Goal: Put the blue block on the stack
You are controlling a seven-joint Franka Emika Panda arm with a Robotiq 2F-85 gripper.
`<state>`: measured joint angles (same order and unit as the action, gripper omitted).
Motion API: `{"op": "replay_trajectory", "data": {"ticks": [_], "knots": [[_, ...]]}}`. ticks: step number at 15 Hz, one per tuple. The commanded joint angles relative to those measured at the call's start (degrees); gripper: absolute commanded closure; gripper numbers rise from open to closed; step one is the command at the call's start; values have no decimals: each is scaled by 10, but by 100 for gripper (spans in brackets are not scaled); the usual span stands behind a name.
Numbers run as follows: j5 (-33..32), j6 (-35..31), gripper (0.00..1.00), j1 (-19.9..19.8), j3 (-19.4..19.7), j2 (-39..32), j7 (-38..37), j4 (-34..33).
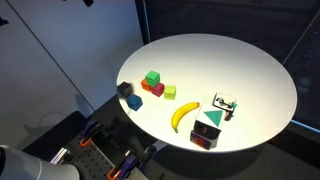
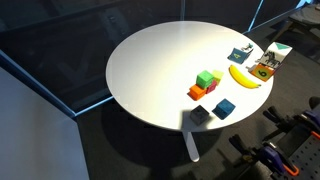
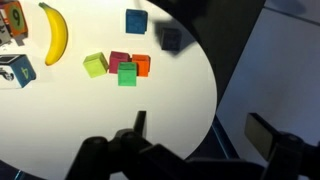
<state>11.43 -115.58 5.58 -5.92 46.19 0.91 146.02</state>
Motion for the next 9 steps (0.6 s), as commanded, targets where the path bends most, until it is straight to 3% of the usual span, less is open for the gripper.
{"op": "replay_trajectory", "data": {"ticks": [1,9], "knots": [[-53,-47,0,-28,-23,-59,-41,-27],[-142,-21,0,-61,-33,-198,-128,-87]]}}
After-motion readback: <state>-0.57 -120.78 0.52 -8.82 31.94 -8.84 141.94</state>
